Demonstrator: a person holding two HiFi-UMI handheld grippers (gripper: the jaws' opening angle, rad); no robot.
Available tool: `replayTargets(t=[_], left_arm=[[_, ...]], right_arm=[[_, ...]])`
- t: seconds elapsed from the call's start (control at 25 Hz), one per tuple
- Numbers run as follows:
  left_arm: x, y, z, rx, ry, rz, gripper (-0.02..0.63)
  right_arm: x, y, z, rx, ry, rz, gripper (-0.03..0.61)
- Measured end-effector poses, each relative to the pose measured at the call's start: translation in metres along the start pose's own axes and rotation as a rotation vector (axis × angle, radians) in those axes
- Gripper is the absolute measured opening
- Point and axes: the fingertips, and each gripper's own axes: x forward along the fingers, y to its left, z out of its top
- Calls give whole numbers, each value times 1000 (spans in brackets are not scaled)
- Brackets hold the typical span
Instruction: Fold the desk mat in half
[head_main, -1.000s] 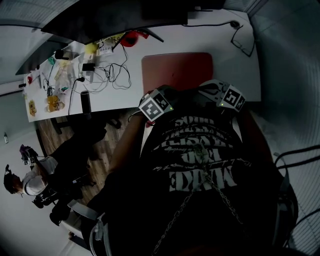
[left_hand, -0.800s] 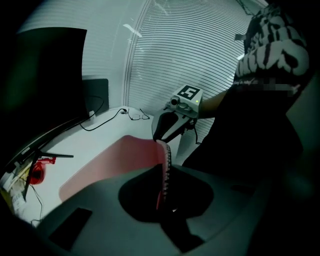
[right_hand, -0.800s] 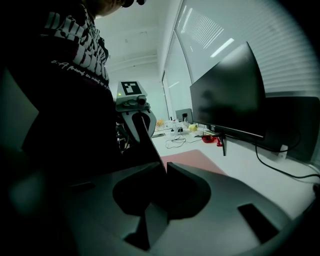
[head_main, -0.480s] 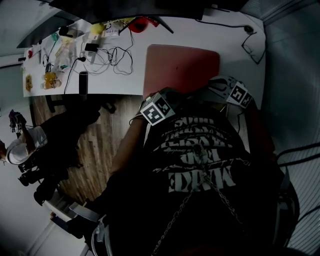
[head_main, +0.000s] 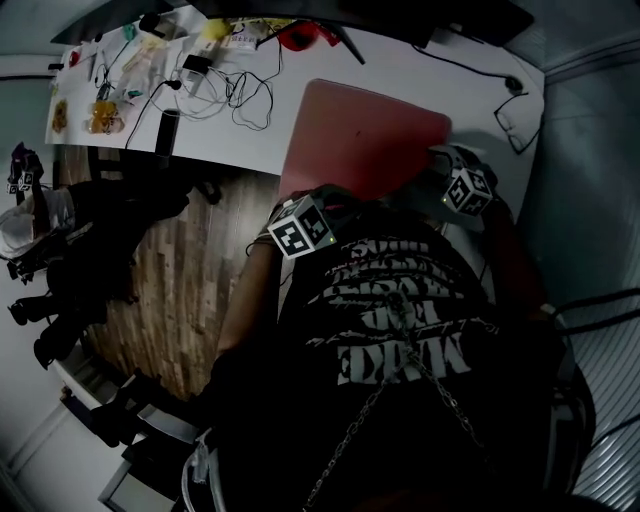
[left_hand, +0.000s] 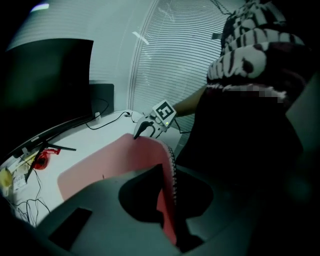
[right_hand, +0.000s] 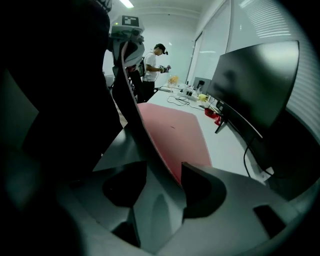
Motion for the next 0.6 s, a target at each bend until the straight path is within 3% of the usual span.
replayTargets(t=[0.16, 0.28, 0.44, 0.6], left_arm=[[-20, -18, 10, 33, -11, -16, 23], [-31, -22, 13, 44, 2, 0, 23], [-50, -7, 17, 71, 10, 79, 23], [-84, 25, 17, 84, -40, 182, 23]], right_arm=[[9, -20, 6, -128, 39, -96, 193], [11, -40, 19, -163, 46, -168, 177], [16, -50, 23, -119, 41, -172, 43], [-2, -54, 44, -47, 12, -211, 23]])
